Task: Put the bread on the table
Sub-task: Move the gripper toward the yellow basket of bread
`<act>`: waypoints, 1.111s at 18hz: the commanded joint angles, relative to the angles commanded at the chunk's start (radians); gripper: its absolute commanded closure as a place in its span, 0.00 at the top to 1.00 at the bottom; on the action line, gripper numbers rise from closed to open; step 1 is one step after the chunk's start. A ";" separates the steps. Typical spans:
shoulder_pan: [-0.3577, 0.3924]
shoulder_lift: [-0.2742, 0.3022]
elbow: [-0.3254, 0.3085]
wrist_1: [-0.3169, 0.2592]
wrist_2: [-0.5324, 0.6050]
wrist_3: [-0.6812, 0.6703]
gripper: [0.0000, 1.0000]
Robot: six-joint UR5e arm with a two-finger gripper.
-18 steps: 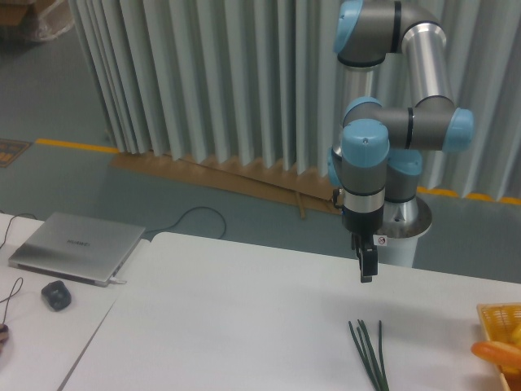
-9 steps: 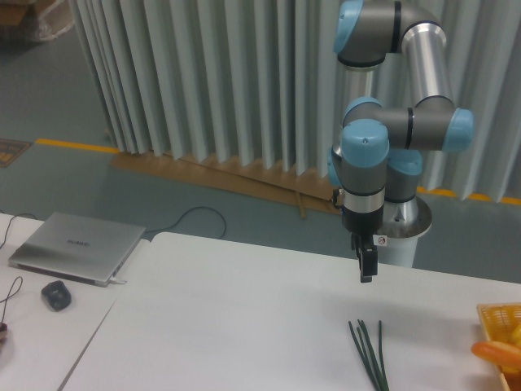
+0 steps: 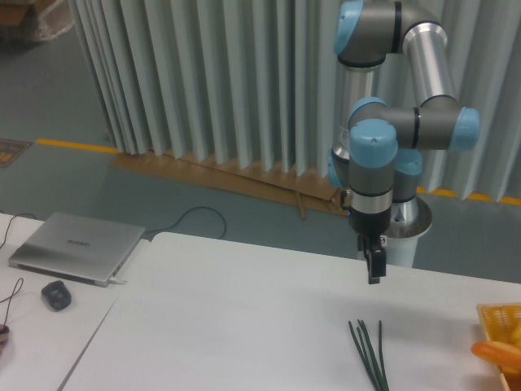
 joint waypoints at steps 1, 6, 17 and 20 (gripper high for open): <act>0.015 0.000 0.002 0.000 0.000 0.002 1.00; 0.058 -0.003 0.002 0.002 0.000 0.003 1.00; 0.080 0.000 0.005 0.000 0.002 0.003 1.00; 0.080 0.003 0.003 0.000 0.002 0.003 1.00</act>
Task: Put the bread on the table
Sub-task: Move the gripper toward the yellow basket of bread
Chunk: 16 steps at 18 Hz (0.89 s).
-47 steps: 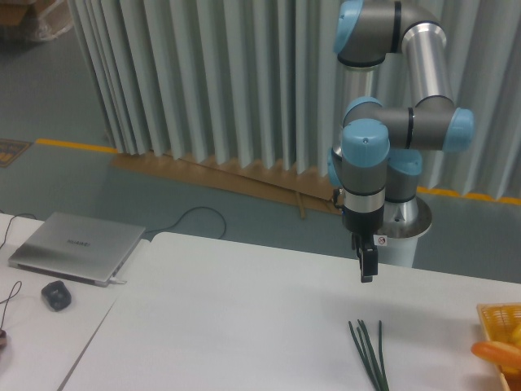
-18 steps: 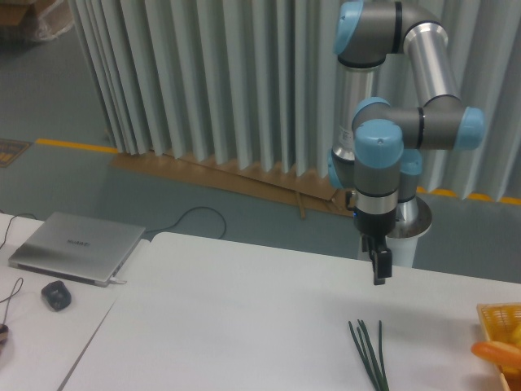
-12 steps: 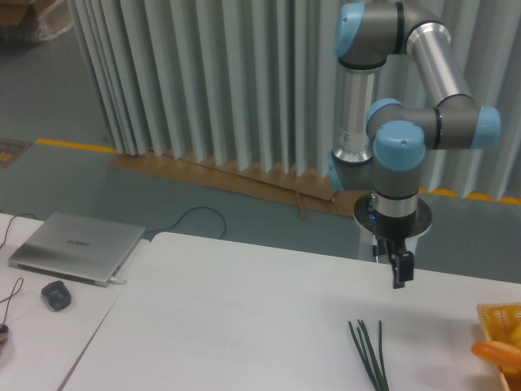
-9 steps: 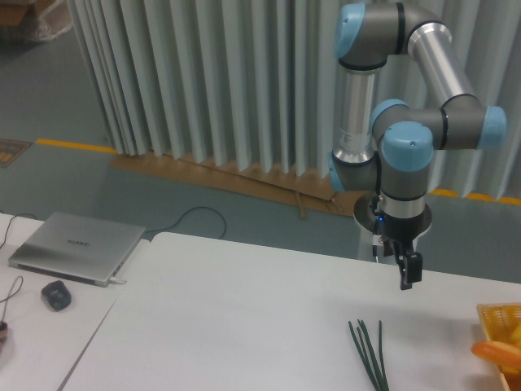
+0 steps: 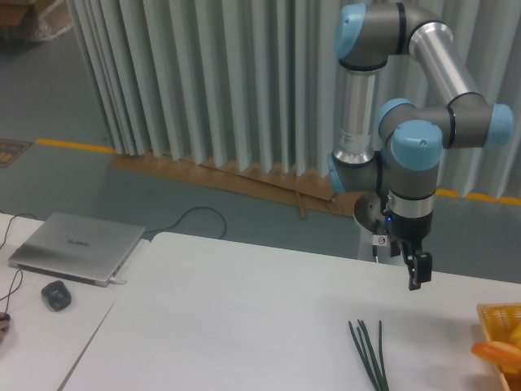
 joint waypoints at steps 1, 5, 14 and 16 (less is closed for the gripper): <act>0.000 0.000 0.000 -0.002 0.000 0.000 1.00; 0.043 0.006 -0.012 -0.003 0.003 0.000 1.00; 0.150 0.000 -0.023 -0.006 0.002 0.000 1.00; 0.166 -0.003 -0.025 -0.005 0.002 0.000 1.00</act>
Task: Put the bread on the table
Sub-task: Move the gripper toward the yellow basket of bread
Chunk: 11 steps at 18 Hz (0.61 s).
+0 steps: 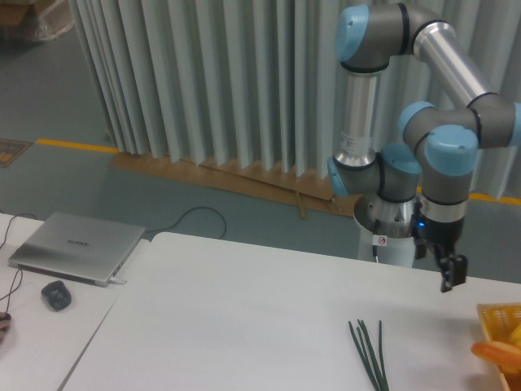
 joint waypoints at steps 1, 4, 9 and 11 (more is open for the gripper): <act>0.008 0.000 0.000 0.000 0.000 -0.002 1.00; 0.040 -0.008 0.002 0.003 -0.002 0.000 1.00; 0.045 -0.060 0.075 0.009 -0.006 0.000 1.00; 0.054 -0.074 0.077 0.078 -0.006 0.000 1.00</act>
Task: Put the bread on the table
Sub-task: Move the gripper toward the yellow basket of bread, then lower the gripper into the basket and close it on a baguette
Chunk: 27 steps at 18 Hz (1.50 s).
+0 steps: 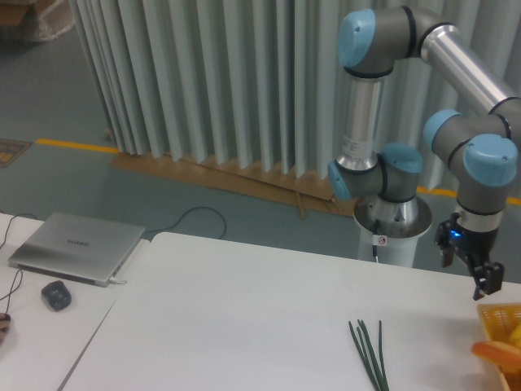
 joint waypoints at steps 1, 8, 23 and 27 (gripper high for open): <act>0.008 0.000 -0.011 0.046 0.000 0.000 1.00; 0.064 -0.057 0.009 0.092 0.003 0.072 1.00; 0.118 -0.127 0.000 0.146 0.000 0.095 1.00; 0.121 -0.144 0.008 0.151 0.002 0.091 1.00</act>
